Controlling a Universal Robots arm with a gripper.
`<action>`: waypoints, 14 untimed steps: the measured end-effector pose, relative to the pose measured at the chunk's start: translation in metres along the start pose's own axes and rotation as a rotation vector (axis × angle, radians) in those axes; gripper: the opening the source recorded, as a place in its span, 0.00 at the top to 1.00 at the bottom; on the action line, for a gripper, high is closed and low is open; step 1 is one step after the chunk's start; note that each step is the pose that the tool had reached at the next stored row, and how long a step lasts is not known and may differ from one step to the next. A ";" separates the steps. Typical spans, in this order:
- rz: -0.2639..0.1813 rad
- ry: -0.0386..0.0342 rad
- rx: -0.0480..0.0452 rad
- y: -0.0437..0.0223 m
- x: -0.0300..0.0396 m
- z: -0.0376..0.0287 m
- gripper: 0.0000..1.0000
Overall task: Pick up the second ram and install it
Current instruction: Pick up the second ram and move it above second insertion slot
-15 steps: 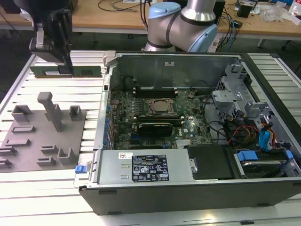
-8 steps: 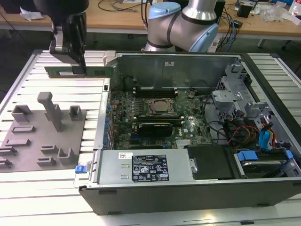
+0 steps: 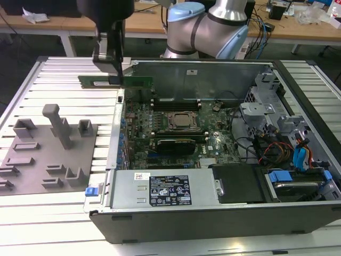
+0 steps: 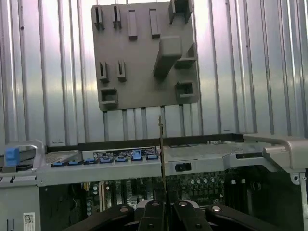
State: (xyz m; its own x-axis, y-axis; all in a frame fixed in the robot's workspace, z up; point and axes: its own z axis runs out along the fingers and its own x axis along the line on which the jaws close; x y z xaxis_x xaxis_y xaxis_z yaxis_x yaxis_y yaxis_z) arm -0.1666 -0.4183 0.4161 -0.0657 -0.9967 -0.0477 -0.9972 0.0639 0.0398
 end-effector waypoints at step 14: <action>0.001 0.0009 -0.0116 -0.0757 -0.0163 0.0061 0.87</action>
State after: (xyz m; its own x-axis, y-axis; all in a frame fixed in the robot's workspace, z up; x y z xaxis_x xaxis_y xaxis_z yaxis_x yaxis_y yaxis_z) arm -0.0902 -0.4066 0.4078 -0.0664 -0.9967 -0.0468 -0.9966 0.0640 0.0513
